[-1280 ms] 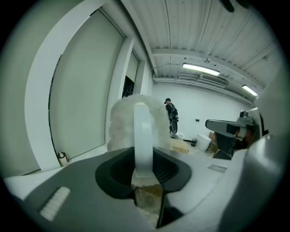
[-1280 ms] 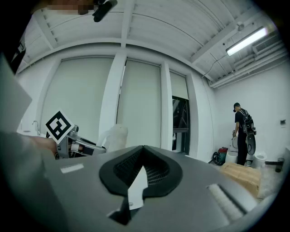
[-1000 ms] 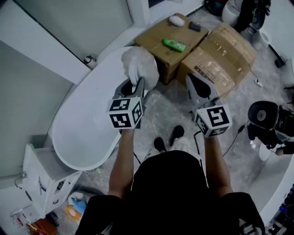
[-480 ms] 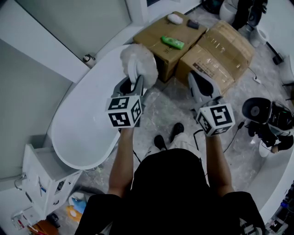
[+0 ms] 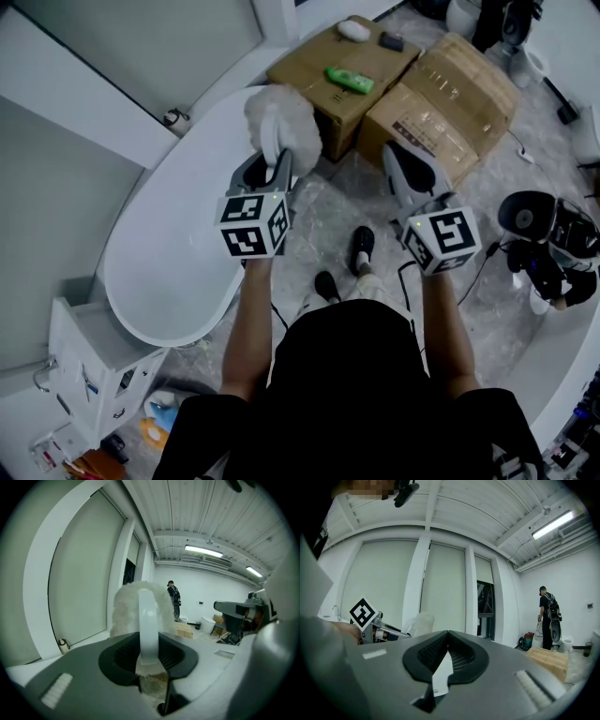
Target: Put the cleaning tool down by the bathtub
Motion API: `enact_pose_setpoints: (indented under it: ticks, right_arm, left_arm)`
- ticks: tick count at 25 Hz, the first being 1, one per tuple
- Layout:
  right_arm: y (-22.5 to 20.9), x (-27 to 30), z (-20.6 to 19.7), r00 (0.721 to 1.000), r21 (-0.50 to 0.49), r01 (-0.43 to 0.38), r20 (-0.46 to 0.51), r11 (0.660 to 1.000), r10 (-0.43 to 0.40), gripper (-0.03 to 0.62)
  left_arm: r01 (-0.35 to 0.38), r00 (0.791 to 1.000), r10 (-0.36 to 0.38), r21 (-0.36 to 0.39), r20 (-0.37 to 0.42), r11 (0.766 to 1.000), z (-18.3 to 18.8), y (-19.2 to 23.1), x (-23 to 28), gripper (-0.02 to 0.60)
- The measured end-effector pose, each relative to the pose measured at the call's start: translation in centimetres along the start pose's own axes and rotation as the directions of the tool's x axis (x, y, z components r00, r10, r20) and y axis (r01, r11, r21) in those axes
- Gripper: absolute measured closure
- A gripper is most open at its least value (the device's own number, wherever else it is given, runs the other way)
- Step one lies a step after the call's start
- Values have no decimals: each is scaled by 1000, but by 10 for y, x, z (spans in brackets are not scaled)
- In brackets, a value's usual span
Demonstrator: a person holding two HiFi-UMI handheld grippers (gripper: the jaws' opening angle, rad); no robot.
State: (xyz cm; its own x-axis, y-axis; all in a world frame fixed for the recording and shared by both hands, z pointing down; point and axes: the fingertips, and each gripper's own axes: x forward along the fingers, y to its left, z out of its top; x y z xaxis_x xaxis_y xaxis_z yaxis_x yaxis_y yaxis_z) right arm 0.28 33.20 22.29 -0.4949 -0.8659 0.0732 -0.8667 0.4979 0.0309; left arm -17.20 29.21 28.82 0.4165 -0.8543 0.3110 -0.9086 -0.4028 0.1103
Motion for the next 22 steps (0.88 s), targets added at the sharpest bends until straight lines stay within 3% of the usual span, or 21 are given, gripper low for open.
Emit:
enact_pose_setpoints:
  ticks: [22]
  right_arm:
    - [-125,112,13,998,18,-61,3,998,61,585]
  left_arm:
    - [-84,996,84,8,-26,996,58,21,136,489]
